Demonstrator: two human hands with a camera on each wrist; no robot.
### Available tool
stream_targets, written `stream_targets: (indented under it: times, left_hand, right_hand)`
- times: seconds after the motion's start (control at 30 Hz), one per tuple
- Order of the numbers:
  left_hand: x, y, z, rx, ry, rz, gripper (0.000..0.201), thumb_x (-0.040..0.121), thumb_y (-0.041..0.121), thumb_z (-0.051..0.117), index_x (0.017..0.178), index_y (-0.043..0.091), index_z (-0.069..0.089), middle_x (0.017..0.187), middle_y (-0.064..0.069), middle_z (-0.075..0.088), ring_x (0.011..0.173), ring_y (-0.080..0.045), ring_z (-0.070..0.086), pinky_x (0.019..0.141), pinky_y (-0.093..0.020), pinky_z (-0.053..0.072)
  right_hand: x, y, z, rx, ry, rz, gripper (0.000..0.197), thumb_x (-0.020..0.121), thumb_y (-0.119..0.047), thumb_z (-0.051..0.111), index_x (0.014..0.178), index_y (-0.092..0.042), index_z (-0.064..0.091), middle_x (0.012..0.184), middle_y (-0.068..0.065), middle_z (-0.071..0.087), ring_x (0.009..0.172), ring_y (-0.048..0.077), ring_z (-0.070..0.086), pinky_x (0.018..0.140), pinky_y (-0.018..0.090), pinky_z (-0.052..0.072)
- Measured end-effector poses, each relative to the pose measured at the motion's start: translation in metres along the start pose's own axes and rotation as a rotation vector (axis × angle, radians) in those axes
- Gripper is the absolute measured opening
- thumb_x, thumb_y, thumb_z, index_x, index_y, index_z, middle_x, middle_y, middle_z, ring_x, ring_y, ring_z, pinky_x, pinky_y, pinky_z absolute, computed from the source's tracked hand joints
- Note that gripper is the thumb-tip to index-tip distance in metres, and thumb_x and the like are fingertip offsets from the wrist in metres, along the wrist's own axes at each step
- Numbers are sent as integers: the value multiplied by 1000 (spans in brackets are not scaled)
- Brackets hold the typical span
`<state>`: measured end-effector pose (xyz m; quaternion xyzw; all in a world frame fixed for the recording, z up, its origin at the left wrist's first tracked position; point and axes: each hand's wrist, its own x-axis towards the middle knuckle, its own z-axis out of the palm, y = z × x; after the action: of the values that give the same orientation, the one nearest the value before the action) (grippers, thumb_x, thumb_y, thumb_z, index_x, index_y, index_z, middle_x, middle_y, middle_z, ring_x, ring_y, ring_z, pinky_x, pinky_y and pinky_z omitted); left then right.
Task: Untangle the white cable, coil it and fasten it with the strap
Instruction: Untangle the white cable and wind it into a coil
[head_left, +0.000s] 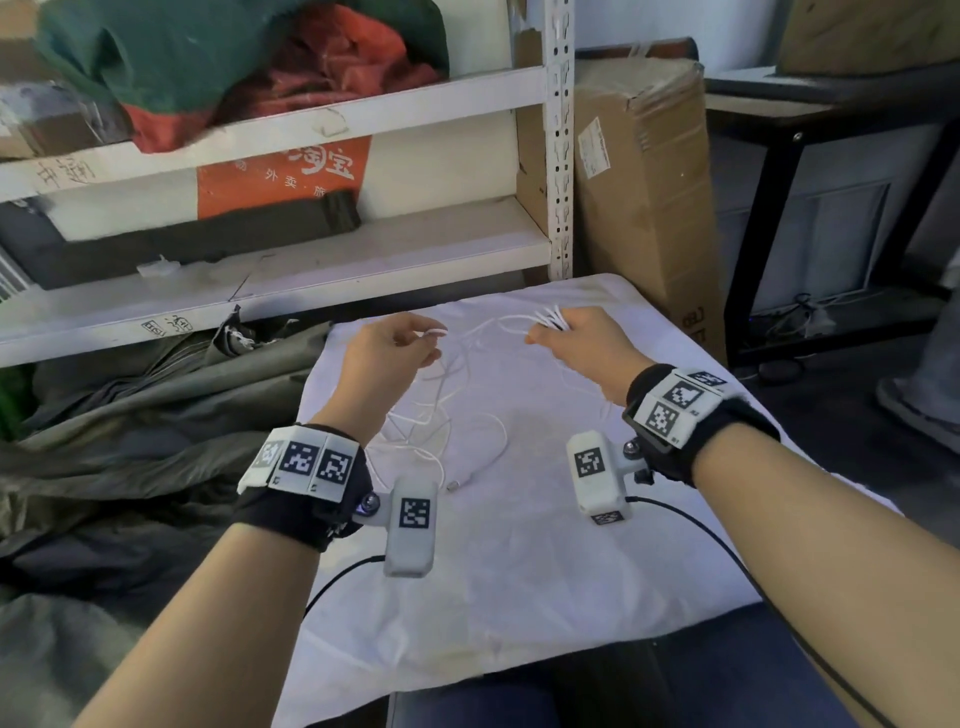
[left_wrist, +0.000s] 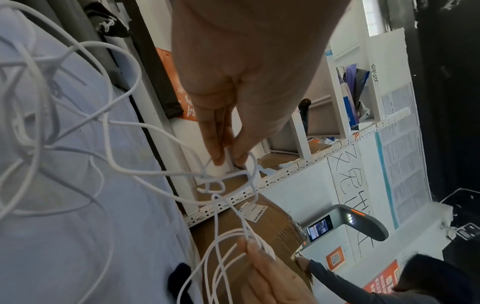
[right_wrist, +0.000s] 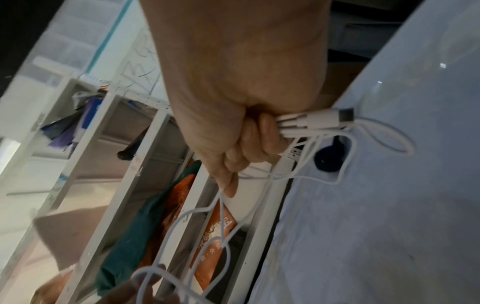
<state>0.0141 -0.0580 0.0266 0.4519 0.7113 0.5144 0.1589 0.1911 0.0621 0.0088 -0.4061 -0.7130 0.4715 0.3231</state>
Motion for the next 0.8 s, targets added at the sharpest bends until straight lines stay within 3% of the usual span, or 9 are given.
stream_targets:
  times: [0.1, 0.2, 0.3, 0.47, 0.53, 0.6, 0.67, 0.7, 0.8]
  left_hand:
    - [0, 2, 3, -87, -8, -43, 11, 90, 15, 60, 84, 22, 68, 76, -5, 70, 85, -20, 71, 95, -42, 52]
    - [-1, 6, 9, -204, 10, -68, 2, 91, 16, 60, 93, 17, 60, 84, -8, 70, 78, -18, 71, 87, -35, 56]
    - [-6, 13, 15, -259, 10, -126, 21, 90, 27, 63, 96, 15, 47, 96, -9, 69, 77, -18, 72, 72, -30, 56]
    - [-9, 14, 10, -23, -103, -43, 10, 95, 22, 53, 95, 16, 62, 94, -3, 70, 55, -13, 66, 49, -20, 43]
    - [-7, 9, 7, 89, -150, -39, 20, 96, 18, 46, 99, 22, 66, 77, -2, 69, 41, -6, 55, 44, -16, 38]
    - [-4, 7, 4, 152, -203, -65, 31, 95, 11, 40, 109, 24, 65, 87, -2, 71, 36, -5, 49, 40, -13, 35]
    - [0, 6, 2, 173, -250, -92, 40, 91, 4, 37, 117, 24, 61, 113, 6, 65, 39, -6, 52, 43, -14, 39]
    - [1, 6, 1, 181, -264, -105, 41, 90, 2, 38, 118, 23, 61, 117, 8, 63, 48, -7, 58, 50, -15, 45]
    - [2, 5, 0, 224, -251, -116, 32, 85, -5, 47, 110, 12, 60, 116, -2, 64, 95, -17, 63, 88, -28, 50]
  right_hand:
    - [-1, -9, 0, -131, -76, -74, 29, 87, -23, 64, 96, 3, 70, 65, 5, 49, 58, 16, 41, 54, 25, 33]
    - [-3, -17, 4, -195, -142, -113, 26, 87, -23, 65, 96, 1, 71, 74, 7, 54, 68, 18, 46, 62, 27, 35]
    - [-4, -21, 11, -219, -176, -117, 28, 85, -25, 68, 93, 1, 70, 73, 9, 54, 67, 20, 47, 63, 29, 37]
    - [-7, -22, 10, -261, -225, -114, 23, 85, -26, 68, 84, -4, 68, 62, 2, 49, 56, 15, 42, 55, 26, 33]
    - [-7, -20, 10, -206, -228, -102, 28, 86, -26, 67, 92, 1, 70, 69, 7, 54, 61, 16, 44, 59, 26, 34]
    - [-9, -18, 11, -146, -239, -94, 25, 87, -23, 66, 96, -1, 72, 77, 8, 59, 64, 14, 46, 60, 25, 36]
    - [-12, -18, 13, -123, -271, -87, 19, 89, -21, 64, 92, -5, 74, 73, 3, 59, 56, 7, 44, 54, 15, 34]
    - [-14, -19, 14, -119, -288, -88, 15, 89, -21, 64, 86, -10, 73, 67, -1, 56, 53, 6, 41, 51, 14, 32]
    - [-16, -20, 17, -77, -306, -86, 15, 89, -21, 64, 84, -10, 72, 70, 1, 56, 54, 6, 41, 53, 16, 32]
